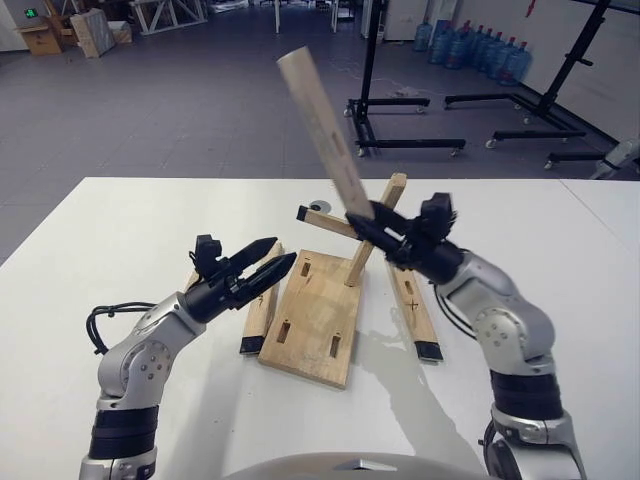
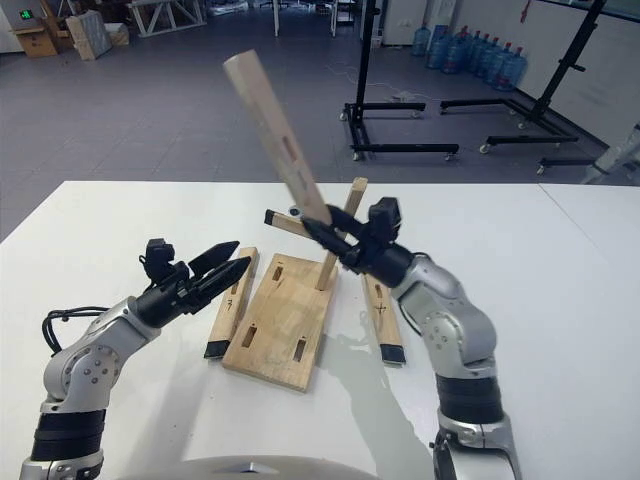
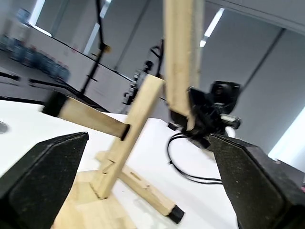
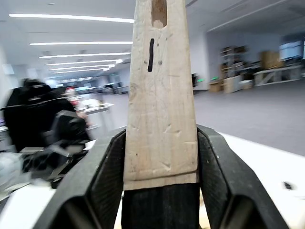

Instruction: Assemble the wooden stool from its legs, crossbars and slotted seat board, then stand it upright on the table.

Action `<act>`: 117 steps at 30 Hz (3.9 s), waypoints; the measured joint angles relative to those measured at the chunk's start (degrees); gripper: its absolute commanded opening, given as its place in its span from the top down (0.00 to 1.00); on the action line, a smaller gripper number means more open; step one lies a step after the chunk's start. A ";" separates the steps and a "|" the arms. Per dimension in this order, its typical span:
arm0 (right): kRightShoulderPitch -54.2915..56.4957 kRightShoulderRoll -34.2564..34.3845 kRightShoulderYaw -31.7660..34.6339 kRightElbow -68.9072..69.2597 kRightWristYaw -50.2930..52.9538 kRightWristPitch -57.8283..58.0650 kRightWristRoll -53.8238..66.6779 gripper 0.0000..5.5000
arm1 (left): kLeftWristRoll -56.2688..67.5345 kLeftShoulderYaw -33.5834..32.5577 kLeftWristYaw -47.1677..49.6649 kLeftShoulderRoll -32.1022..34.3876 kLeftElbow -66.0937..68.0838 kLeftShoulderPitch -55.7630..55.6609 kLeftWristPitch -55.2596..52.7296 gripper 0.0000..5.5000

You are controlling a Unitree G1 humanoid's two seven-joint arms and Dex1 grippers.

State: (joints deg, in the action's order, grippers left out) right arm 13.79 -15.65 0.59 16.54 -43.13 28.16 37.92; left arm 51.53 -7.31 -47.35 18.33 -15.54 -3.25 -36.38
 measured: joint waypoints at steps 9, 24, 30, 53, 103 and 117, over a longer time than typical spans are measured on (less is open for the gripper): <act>-2.25 -2.76 -4.55 -5.13 -15.54 6.05 7.22 0.64 | 6.56 -0.61 -2.04 1.28 0.10 -1.61 -3.64 0.15; -2.83 -4.35 -7.79 -9.32 -22.79 7.23 6.09 0.64 | 17.91 -3.54 0.25 0.63 0.27 -3.27 -6.94 0.15; -2.83 -4.88 -7.76 -9.32 -23.66 6.68 5.93 0.64 | 18.33 -4.75 0.67 0.62 2.29 -3.33 -7.06 0.15; -1.73 -7.32 -7.58 -12.84 -27.64 5.97 4.72 0.64 | 19.89 -4.68 -0.17 0.76 1.90 -3.89 -7.74 0.62; 9.15 -22.17 -29.32 -26.87 -27.47 -45.98 -39.44 0.38 | 8.67 -13.18 -6.58 13.69 0.04 -5.83 -0.83 0.62; 12.19 -29.00 -30.08 -30.01 -33.30 -56.74 -39.34 0.38 | 7.03 -10.46 -8.00 13.47 0.92 -5.92 -0.17 0.62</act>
State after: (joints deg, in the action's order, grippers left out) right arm 25.99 -44.65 -29.49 -13.47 -76.43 -28.58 -1.42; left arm 58.57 -17.77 -55.35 31.80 -14.62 -9.16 -36.55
